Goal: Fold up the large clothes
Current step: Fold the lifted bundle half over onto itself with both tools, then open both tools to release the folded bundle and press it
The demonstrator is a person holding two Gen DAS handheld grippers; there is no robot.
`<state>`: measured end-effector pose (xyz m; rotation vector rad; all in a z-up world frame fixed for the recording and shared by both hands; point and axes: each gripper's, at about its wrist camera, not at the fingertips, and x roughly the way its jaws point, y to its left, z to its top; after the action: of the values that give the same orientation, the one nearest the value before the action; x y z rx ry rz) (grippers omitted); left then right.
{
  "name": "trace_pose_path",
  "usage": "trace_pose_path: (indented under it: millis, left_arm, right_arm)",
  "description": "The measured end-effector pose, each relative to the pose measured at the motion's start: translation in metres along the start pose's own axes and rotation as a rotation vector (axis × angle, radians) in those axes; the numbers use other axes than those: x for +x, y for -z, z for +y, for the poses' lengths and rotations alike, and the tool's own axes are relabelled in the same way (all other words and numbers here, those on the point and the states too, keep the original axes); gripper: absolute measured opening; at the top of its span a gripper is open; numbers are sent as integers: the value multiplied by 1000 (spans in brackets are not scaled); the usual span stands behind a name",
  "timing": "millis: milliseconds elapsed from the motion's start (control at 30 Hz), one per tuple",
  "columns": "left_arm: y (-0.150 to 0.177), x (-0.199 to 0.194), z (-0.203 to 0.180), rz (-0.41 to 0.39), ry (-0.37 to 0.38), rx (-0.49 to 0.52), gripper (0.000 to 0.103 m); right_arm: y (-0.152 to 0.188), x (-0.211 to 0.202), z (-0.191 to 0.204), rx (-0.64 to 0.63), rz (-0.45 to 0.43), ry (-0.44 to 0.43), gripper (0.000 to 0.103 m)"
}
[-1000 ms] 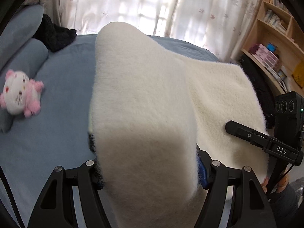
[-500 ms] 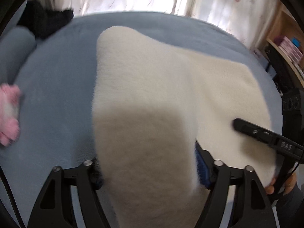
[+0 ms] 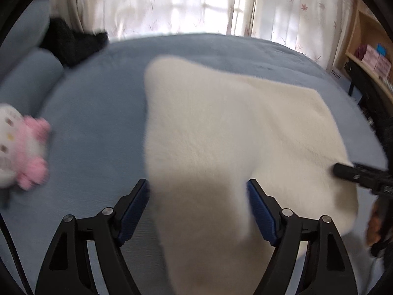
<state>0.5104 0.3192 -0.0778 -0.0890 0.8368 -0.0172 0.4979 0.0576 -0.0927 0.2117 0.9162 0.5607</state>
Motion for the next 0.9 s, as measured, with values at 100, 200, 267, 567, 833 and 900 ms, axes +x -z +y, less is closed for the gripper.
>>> trace_pose_path:
  millis: [100,200,267,567,833,900]
  left_arm:
    - [3,-25,-5,-39,-50,21,56]
    - [7,-36,-9,-25,-47,29,21]
    - [12,-38,-14,-19,-40,42,19]
    - [48,-22,-18,14,-133,94,21]
    - [53,-22,-22,7,-149,67,22]
    - [53,-24,-24,13,-155,51,22]
  right_arm:
    - [6,-34,11,-76,-102,47,54]
    - [8,-48,29,-143,-149,7,32]
    - [9,-42,38,-182,-128,7,14]
    - [32,-12,17,-171,-70,171,0]
    - [39,-12,19,-198,-68,206,0]
    - [39,-14,20,-185,-55,209,0]
